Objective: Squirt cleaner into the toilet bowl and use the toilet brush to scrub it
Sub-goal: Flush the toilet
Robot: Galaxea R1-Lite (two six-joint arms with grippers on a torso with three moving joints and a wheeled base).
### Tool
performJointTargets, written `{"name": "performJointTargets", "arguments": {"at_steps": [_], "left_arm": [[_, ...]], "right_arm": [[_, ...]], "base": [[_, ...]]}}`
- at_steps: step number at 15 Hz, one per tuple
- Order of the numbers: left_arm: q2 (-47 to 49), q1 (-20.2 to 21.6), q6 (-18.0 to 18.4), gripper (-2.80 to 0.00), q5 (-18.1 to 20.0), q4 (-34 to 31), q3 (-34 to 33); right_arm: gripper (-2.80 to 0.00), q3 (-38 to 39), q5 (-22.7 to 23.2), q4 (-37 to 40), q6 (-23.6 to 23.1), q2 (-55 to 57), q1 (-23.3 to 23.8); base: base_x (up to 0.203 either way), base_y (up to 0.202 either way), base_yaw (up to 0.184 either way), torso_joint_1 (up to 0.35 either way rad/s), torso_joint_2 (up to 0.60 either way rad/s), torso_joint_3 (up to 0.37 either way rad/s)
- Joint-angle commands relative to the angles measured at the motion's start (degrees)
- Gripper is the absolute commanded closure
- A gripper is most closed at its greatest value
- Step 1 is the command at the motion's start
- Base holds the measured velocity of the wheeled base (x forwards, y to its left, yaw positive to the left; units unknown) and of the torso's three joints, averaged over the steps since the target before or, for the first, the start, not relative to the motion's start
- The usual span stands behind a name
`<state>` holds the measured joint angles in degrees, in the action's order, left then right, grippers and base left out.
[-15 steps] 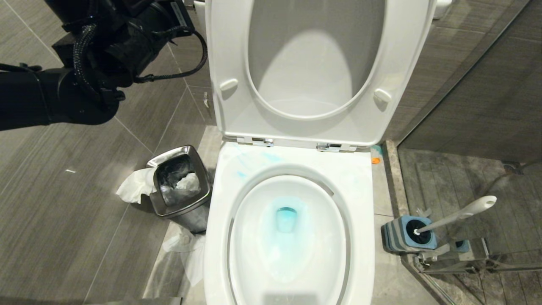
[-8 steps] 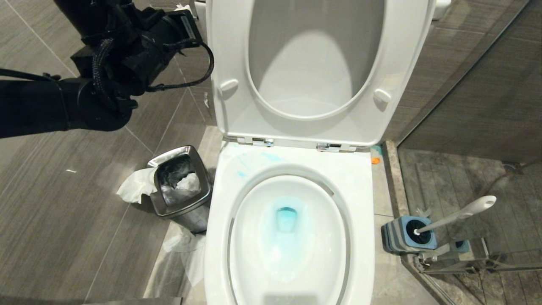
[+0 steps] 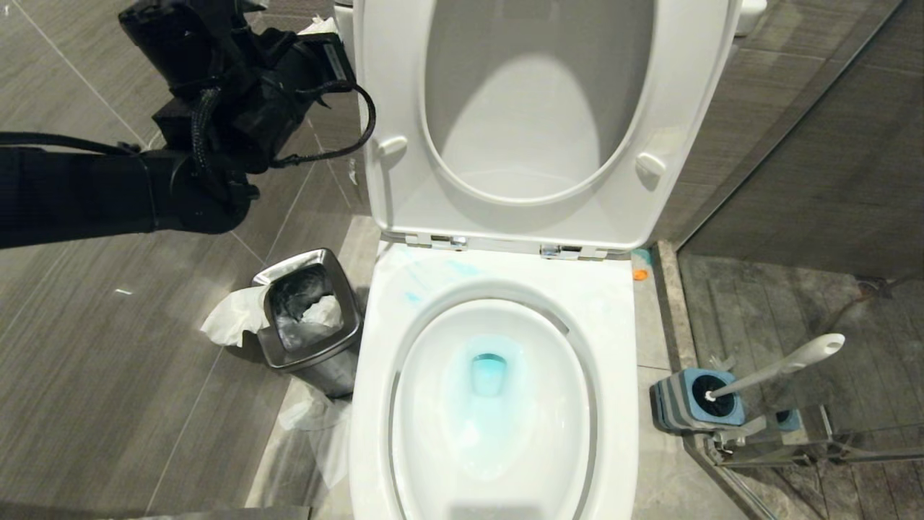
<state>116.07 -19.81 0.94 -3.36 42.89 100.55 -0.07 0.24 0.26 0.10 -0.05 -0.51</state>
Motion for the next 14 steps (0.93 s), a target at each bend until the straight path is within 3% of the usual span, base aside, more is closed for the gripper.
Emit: {"name": "performJointTargets", "arguments": {"at_steps": [1,14], "left_arm": [[1.64,0.03,0.02,0.0,-0.07,0.18,0.08],[2.14,0.03,0.03,0.0,-0.07,0.18,1.4]], "right_arm": [[0.0,0.07,0.02,0.0,-0.01,0.05,-0.02],[0.0,-0.01,0.02,0.0,-0.01,0.05,-0.02]], "base": [[0.0,0.0,0.0,0.0,0.0,0.0],[0.0,0.0,0.0,0.0,0.0,0.0]]}}
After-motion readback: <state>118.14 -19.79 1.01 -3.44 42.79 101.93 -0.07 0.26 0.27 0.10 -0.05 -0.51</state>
